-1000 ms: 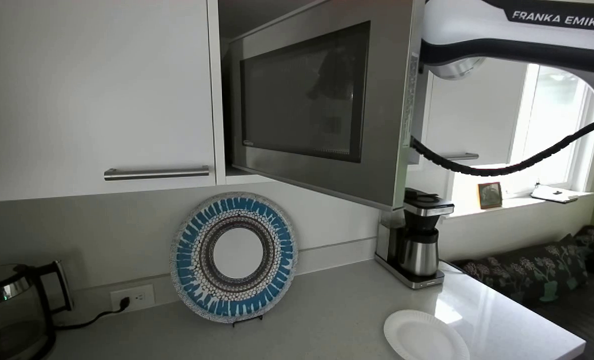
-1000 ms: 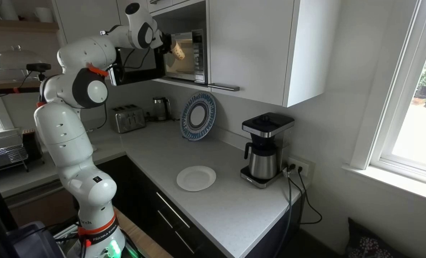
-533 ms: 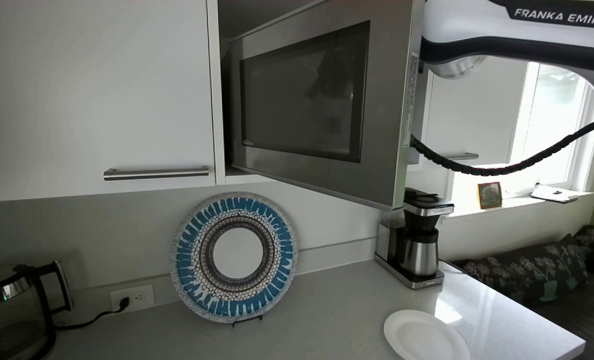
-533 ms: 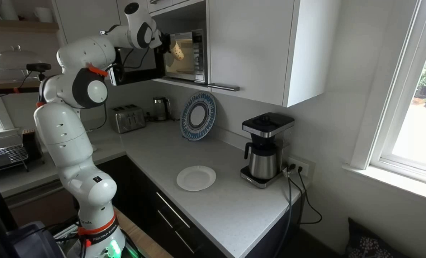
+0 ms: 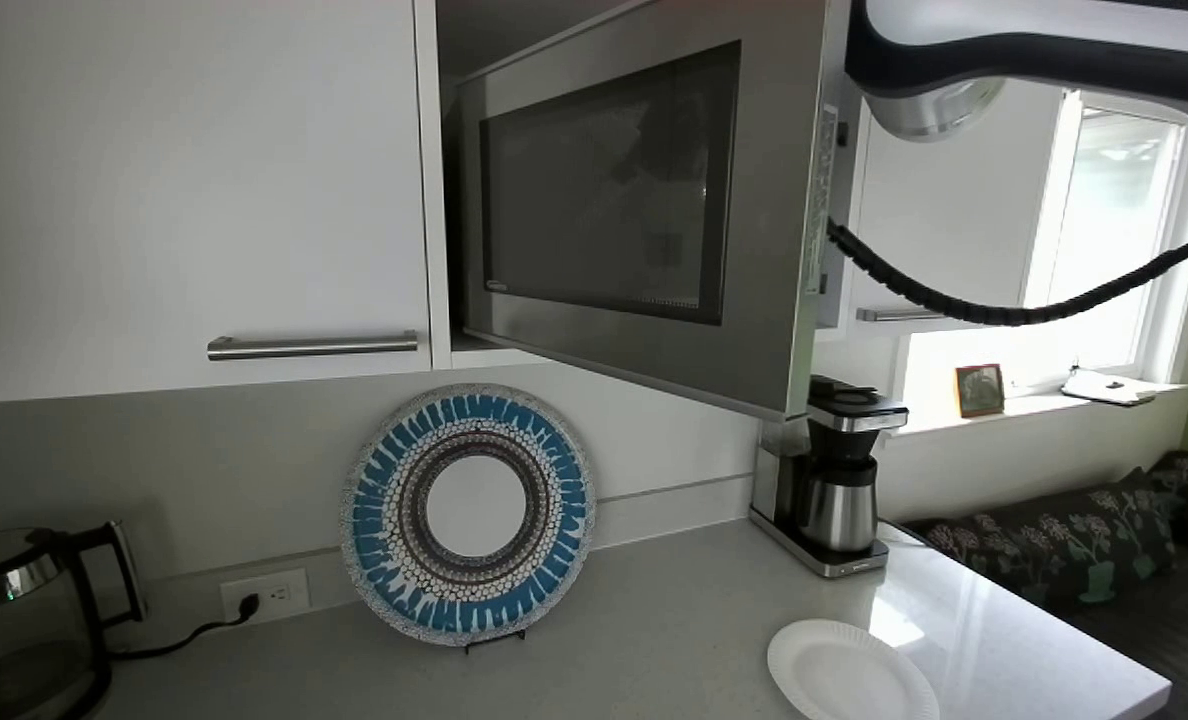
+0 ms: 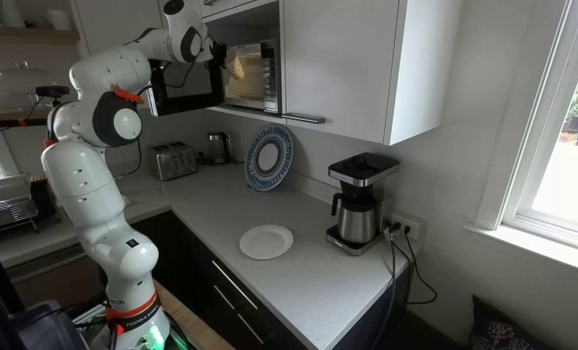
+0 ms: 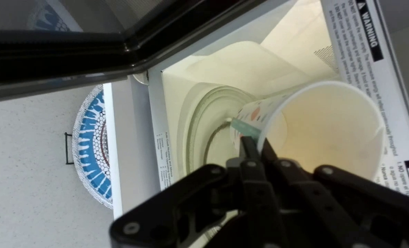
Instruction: Put the cup in the microwave upright
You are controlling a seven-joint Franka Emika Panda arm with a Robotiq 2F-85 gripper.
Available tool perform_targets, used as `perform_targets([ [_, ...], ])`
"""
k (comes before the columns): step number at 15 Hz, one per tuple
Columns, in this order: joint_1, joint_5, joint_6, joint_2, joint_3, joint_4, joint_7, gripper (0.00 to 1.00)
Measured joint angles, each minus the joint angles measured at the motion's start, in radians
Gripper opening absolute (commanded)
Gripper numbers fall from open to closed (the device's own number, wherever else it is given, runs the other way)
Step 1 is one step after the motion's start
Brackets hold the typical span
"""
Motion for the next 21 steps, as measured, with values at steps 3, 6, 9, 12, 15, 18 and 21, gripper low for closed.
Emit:
perform_targets([
  [3, 0.000, 0.036, -0.064, -0.022, -0.007, -0.002, 0.018, 0.01],
  [6, -0.011, 0.036, -0.131, -0.042, -0.021, -0.007, 0.061, 0.01],
  [9, -0.028, 0.035, -0.196, -0.049, -0.039, -0.016, 0.083, 0.04],
  [12, -0.030, 0.035, -0.198, -0.046, -0.041, -0.015, 0.081, 0.04],
  [15, -0.029, 0.035, -0.198, -0.046, -0.039, -0.014, 0.081, 0.01],
  [18, -0.029, 0.037, -0.198, -0.040, -0.052, -0.009, 0.108, 0.01],
  [21, -0.029, 0.046, -0.198, -0.021, -0.071, 0.016, 0.158, 0.01],
])
